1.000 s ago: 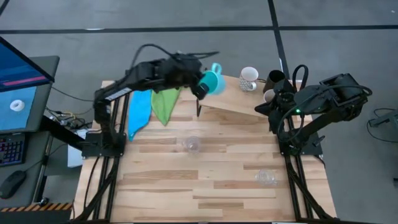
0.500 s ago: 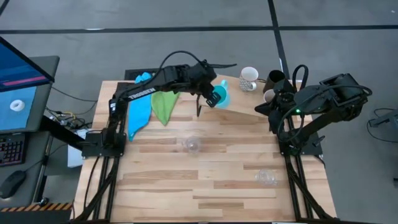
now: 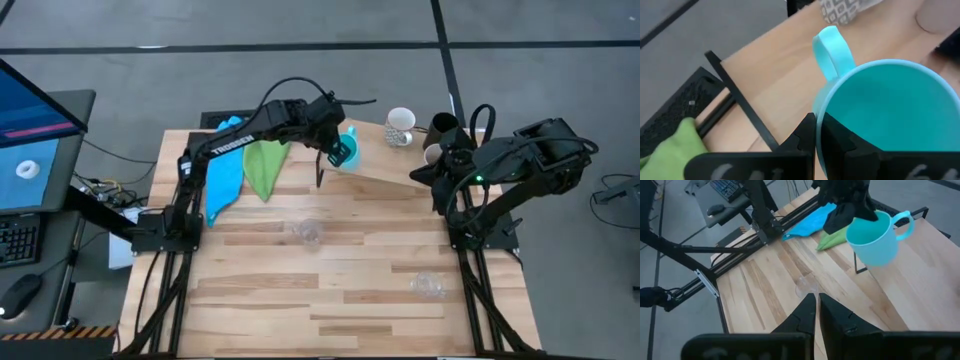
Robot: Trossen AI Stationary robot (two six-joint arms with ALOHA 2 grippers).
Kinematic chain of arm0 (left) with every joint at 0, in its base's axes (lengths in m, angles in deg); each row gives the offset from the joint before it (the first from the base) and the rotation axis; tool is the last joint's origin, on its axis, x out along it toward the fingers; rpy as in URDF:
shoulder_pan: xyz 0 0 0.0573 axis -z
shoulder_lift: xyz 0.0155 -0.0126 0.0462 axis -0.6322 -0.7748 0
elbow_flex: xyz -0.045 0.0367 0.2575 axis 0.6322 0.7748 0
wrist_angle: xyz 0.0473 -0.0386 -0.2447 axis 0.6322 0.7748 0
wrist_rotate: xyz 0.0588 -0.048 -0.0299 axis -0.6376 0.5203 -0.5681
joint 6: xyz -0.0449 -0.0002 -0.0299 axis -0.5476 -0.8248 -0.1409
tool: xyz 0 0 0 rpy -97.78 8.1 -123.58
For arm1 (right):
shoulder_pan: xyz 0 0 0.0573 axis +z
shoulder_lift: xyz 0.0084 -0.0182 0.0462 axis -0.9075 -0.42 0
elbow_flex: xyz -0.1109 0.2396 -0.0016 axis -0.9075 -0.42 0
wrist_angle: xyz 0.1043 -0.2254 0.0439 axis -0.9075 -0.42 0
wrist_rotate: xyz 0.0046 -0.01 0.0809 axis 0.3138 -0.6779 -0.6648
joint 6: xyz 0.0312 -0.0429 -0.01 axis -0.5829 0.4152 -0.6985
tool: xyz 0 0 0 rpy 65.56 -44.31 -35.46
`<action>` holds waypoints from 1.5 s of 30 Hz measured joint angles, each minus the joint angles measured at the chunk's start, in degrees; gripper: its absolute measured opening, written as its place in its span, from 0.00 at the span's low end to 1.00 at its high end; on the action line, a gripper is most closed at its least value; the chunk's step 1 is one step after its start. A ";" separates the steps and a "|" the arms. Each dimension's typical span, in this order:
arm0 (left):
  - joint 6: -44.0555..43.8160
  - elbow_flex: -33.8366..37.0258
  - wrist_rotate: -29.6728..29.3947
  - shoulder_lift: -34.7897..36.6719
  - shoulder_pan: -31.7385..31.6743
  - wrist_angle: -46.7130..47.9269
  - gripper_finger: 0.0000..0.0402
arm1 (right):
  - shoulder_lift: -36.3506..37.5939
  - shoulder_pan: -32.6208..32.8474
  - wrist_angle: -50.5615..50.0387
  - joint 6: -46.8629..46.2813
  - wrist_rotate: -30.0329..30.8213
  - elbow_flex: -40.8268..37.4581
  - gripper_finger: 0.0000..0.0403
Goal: Stack small to large cups/mugs on shelf
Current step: Put the blue mug on the shelf
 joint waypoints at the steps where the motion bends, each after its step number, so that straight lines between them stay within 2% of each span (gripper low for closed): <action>1: 0.14 0.00 -0.23 0.07 -0.30 -0.02 0.00 | 0.00 0.00 0.00 0.08 0.00 0.01 0.11; 11: 0.86 0.40 -0.08 0.14 -3.54 -0.37 0.00 | 0.00 -0.02 0.00 0.16 0.00 0.00 0.11; 14: 0.89 1.51 1.55 0.18 -3.98 -0.75 0.00 | 0.00 -0.01 0.00 0.18 0.00 0.02 0.11; 21: 1.65 4.38 1.91 0.11 -4.06 -1.00 0.00 | 0.00 0.00 -0.01 0.19 0.00 0.00 0.11; 45: 2.33 4.39 4.16 -1.82 -5.45 -2.76 0.00 | 0.00 -0.01 -0.06 0.31 -0.02 0.01 0.11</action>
